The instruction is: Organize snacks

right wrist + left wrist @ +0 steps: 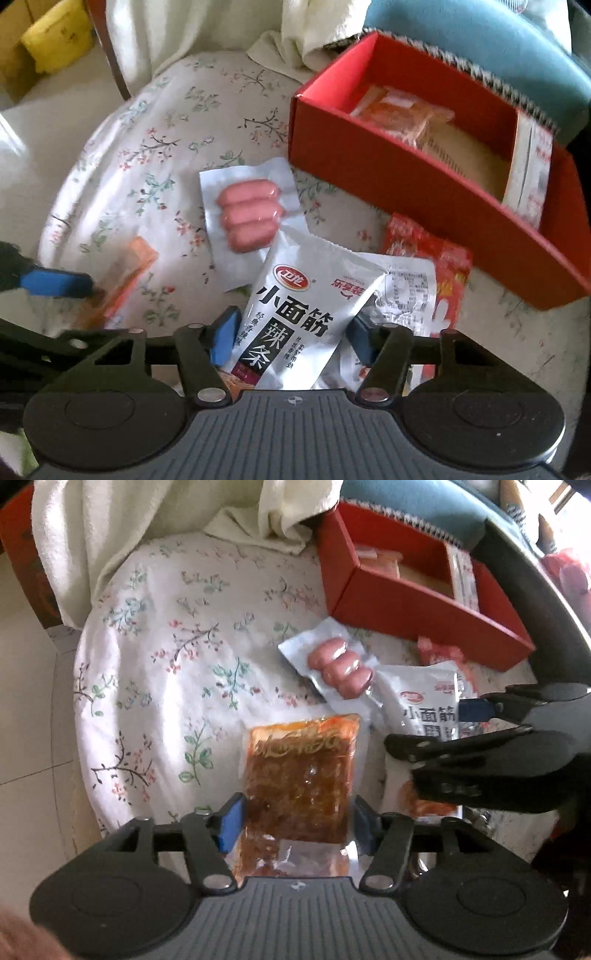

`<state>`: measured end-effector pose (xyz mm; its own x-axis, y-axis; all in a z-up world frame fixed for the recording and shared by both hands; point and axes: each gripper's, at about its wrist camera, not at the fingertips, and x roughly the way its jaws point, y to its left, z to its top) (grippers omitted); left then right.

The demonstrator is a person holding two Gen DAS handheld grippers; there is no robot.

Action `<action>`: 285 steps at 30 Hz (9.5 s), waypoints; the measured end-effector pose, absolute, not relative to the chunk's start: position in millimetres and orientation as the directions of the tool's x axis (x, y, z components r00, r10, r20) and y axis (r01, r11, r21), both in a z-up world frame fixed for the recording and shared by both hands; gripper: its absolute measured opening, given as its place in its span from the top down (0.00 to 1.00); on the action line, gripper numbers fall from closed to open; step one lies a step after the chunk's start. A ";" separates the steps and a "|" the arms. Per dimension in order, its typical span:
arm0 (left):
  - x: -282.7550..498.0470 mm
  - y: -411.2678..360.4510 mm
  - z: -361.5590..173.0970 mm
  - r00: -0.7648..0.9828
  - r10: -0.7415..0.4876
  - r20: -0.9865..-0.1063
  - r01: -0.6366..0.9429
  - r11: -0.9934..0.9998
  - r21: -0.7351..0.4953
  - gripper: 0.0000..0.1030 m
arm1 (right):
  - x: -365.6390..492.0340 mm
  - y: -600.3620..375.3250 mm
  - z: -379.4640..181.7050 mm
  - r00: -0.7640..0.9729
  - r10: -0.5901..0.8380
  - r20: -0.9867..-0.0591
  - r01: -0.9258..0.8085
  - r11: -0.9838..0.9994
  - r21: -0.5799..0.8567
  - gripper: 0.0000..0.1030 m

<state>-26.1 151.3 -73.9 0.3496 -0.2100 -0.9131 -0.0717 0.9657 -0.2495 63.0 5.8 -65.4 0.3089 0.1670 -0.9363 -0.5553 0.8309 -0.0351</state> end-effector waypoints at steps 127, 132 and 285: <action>184.9 29.6 -17.4 0.584 0.014 -0.812 -0.028 1.000 -0.004 0.41 | 226.7 -136.5 0.6 0.552 0.263 -0.791 -0.395 0.918 0.029 0.46; 188.1 28.0 -17.9 0.569 0.016 -0.822 -0.024 1.000 0.003 0.40 | 227.8 -136.6 -1.3 0.545 0.263 -0.796 -0.394 0.919 0.034 0.45; 48.9 128.7 -68.7 0.361 -0.100 -0.927 -0.235 0.952 -0.194 0.41 | 80.9 -66.8 -67.5 0.272 0.253 -0.928 -0.707 0.707 -0.014 0.38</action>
<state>48.9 128.7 -68.7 0.3611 -0.0998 -0.9272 -0.2353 0.9523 -0.1942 80.9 -66.8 -67.5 0.2720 0.2532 -0.9284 -0.7067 0.7074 -0.0141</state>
